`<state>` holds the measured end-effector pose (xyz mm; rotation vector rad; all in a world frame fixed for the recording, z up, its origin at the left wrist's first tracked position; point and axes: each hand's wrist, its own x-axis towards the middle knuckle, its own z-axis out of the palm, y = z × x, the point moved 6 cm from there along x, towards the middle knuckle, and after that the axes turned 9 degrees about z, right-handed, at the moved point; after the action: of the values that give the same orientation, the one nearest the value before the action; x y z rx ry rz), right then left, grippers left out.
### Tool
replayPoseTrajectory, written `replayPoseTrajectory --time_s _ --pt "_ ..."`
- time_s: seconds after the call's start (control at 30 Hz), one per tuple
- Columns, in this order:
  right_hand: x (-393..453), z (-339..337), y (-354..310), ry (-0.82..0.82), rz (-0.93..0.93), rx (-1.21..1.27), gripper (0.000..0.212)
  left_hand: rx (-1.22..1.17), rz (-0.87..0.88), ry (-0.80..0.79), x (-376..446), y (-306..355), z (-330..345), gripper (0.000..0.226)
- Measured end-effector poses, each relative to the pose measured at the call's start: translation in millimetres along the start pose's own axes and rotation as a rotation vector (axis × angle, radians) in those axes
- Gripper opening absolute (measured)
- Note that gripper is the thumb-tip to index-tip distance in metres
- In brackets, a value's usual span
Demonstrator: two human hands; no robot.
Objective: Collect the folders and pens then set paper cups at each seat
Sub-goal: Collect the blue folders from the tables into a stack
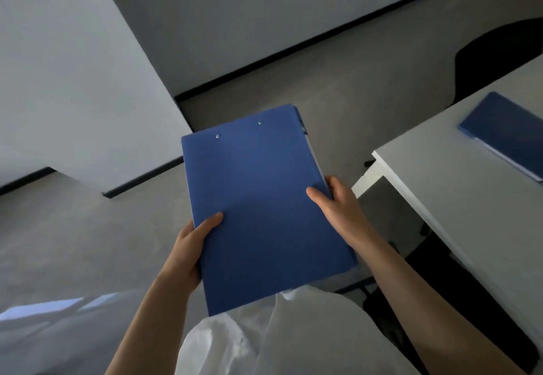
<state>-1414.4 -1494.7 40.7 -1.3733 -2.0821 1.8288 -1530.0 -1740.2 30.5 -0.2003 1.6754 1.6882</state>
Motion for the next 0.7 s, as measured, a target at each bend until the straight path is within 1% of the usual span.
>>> replayPoseTrajectory --time_s 0.13,0.27,0.37,0.5,0.57,0.63,0.7 --pt "50.7 3.1 -16.9 0.008 0.053 0.056 0.029 0.043 0.007 -0.050 61.7 41.9 11.8 0.033" --pt "105.5 13.0 -36.2 0.007 0.115 0.064 0.029 0.102 0.063 -0.113 132.6 90.8 26.0 0.026" --pt "144.7 15.6 -55.8 0.068 0.185 0.145 0.029 0.126 0.045 -0.195 184.1 128.8 40.6 0.023" --pt "181.1 13.8 -79.9 0.151 0.271 0.270 0.023 0.196 0.007 -0.322 243.8 176.5 67.7 0.031" --pt "193.4 12.1 -85.1 0.170 0.297 0.341 0.023 0.229 -0.010 -0.375 270.9 193.1 84.8 0.029" --pt "207.5 2.0 -87.0 0.231 0.332 0.400 0.021 0.263 -0.046 -0.441 302.5 204.8 111.2 0.028" --pt "214.5 -6.7 -85.2 0.276 0.367 0.443 0.029 0.307 -0.064 -0.471 321.9 209.1 131.5 0.034"
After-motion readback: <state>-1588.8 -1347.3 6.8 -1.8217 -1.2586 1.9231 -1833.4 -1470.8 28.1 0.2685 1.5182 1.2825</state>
